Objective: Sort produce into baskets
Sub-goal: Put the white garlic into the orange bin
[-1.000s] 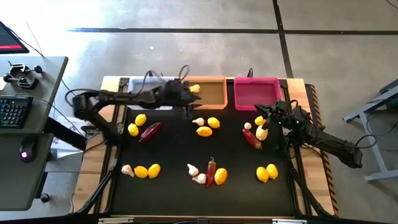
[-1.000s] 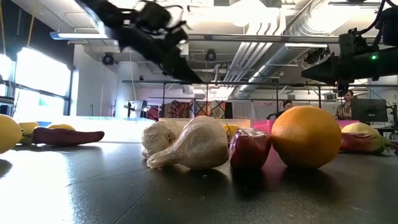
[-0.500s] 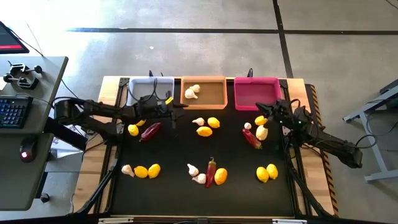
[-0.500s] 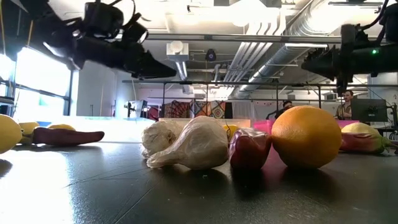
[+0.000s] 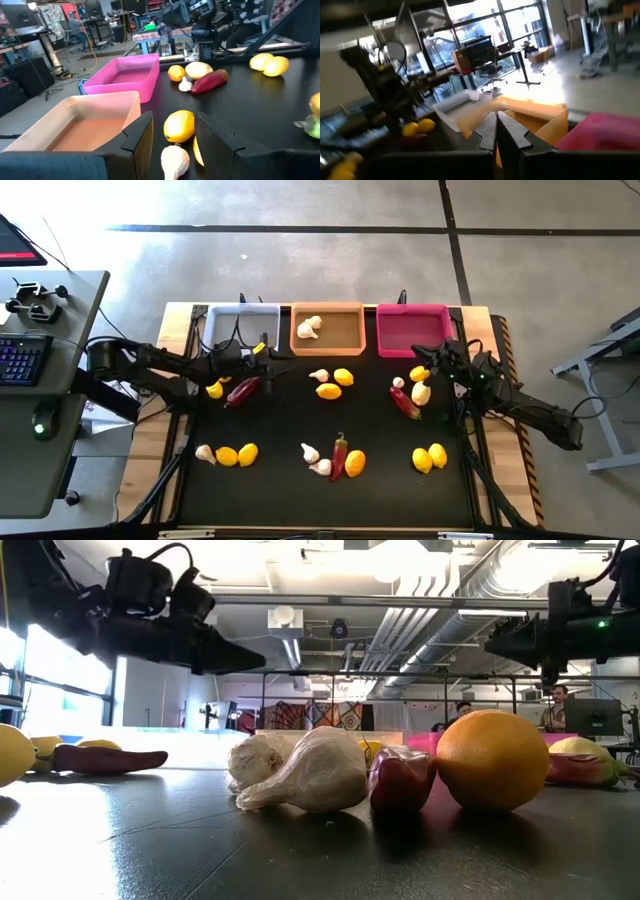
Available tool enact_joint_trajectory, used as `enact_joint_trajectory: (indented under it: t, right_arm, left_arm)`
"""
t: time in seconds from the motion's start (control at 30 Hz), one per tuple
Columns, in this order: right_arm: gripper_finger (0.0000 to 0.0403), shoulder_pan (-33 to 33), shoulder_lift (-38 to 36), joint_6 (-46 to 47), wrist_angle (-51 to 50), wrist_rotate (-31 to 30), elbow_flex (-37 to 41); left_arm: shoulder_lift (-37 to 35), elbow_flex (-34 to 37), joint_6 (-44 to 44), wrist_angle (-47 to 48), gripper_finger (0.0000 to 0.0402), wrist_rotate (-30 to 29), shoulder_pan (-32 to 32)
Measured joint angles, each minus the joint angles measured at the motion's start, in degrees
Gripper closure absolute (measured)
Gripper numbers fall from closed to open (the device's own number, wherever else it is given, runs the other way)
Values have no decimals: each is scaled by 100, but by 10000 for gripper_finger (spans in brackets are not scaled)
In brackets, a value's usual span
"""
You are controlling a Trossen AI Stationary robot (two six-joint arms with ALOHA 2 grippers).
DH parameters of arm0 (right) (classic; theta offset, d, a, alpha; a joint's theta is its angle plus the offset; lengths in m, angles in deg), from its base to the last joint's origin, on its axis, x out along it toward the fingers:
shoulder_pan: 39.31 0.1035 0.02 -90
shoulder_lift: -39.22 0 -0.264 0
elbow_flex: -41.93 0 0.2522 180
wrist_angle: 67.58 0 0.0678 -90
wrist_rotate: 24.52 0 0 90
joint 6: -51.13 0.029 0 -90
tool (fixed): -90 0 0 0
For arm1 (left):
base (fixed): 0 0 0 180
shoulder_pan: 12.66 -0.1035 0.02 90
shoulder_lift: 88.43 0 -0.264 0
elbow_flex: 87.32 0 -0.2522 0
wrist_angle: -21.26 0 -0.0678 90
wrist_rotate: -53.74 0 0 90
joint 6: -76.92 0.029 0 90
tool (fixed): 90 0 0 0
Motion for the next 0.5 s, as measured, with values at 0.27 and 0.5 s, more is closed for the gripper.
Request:
enact_joint_trajectory:
  t: [0.27, 0.5]
  right_arm:
    - [402, 3, 0, -528, 56, 733, -1]
    - [402, 8, 3, -370, -12, 457, -1]
  left_arm:
    - [2, 51, -191, -166, 272, 24, 0]
    - [2, 51, -249, -157, 272, 24, 4]
